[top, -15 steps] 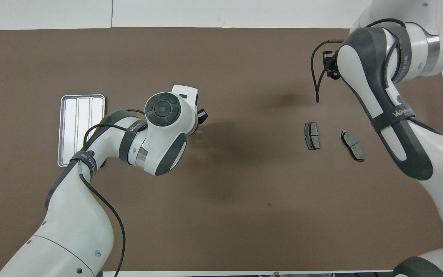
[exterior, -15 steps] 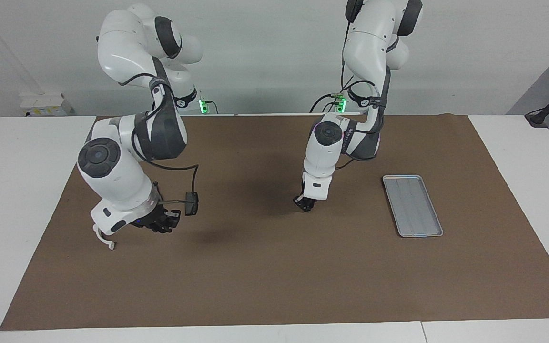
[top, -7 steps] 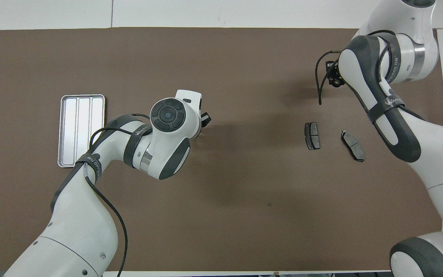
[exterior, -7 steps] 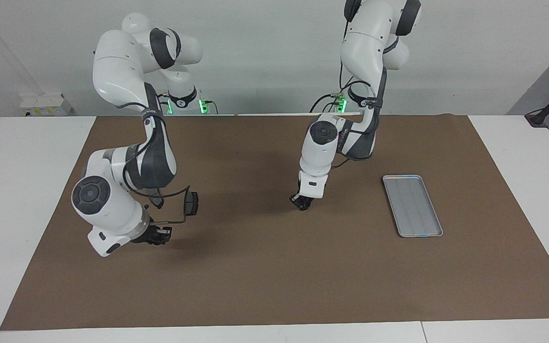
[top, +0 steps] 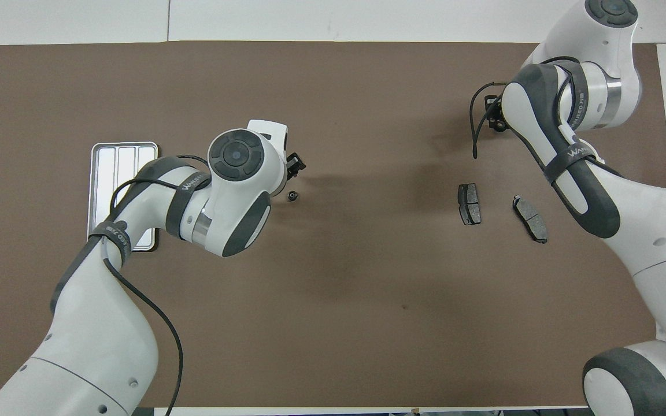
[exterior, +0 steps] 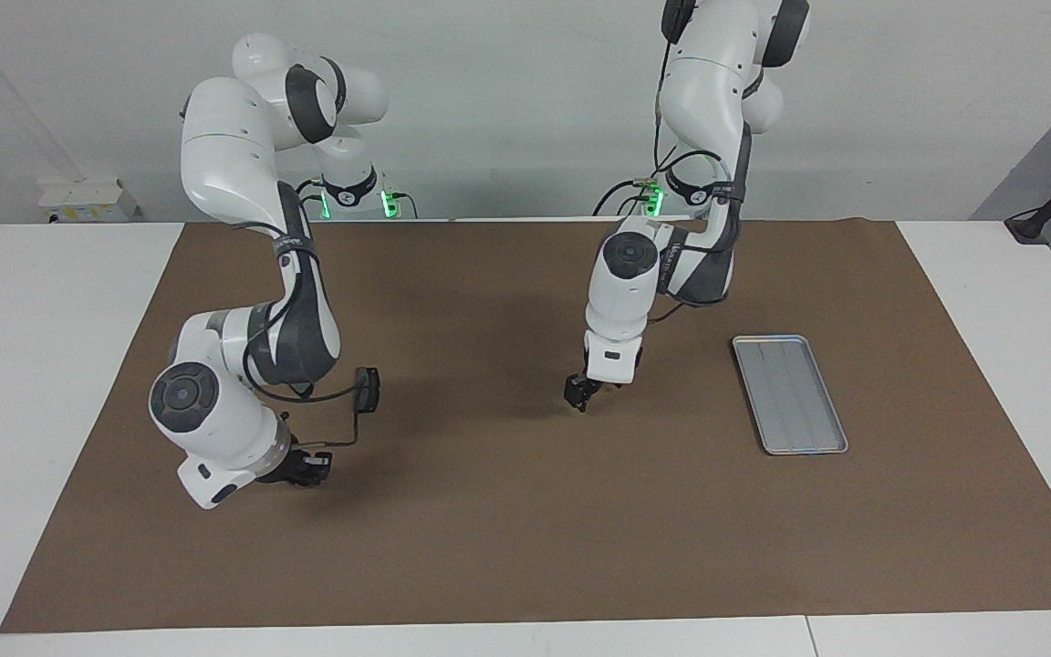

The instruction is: Place bearing gear from tray to pile

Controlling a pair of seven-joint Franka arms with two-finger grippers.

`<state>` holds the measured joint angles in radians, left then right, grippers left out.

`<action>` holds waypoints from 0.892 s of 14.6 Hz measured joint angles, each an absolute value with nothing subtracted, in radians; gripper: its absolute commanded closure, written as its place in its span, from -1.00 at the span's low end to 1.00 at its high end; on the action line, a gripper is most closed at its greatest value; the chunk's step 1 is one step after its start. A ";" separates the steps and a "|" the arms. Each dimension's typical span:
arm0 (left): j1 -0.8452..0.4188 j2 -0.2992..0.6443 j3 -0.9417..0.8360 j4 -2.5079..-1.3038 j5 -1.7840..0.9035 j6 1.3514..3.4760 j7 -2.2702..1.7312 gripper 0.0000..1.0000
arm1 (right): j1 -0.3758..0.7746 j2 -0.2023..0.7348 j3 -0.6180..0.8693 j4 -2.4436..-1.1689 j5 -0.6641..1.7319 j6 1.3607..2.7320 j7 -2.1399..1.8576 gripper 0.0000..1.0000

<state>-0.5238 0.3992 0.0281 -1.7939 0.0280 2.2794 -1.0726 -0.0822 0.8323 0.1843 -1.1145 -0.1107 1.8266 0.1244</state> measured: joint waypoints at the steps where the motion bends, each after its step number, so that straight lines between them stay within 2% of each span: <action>1: -0.488 0.367 0.030 -1.788 0.032 2.242 -1.042 -1.00 | -0.083 0.836 0.184 -1.116 -0.111 1.831 0.124 1.00; 6: -0.237 0.146 0.035 -1.784 0.034 1.972 -0.651 -1.00 | -0.092 0.860 0.184 -1.123 -0.111 1.876 0.121 1.00; 8: -0.166 0.094 0.036 -1.785 0.034 1.904 -0.524 -1.00 | -0.093 0.862 0.184 -1.123 -0.111 1.880 0.121 1.00; 9: -0.141 0.073 0.036 -1.785 0.034 1.877 -0.480 -1.00 | -0.093 0.862 0.184 -1.123 -0.111 1.881 0.121 0.84; 10: -0.126 0.053 0.037 -1.785 0.034 1.853 -0.453 -1.00 | -0.093 0.862 0.184 -1.123 -0.111 1.882 0.121 0.18; 11: -0.119 0.035 0.036 -1.785 0.034 1.829 -0.440 -1.00 | -0.093 0.862 0.184 -1.123 -0.111 1.883 0.121 -0.70; 12: -0.110 0.019 0.032 -1.785 0.034 1.804 -0.433 -1.00 | -0.093 0.862 0.185 -1.123 -0.111 1.884 0.121 -1.00; 13: -0.097 0.006 0.027 -1.785 0.034 1.782 -0.421 -1.00 | -0.092 0.861 0.186 -1.122 -0.111 1.885 0.121 -1.00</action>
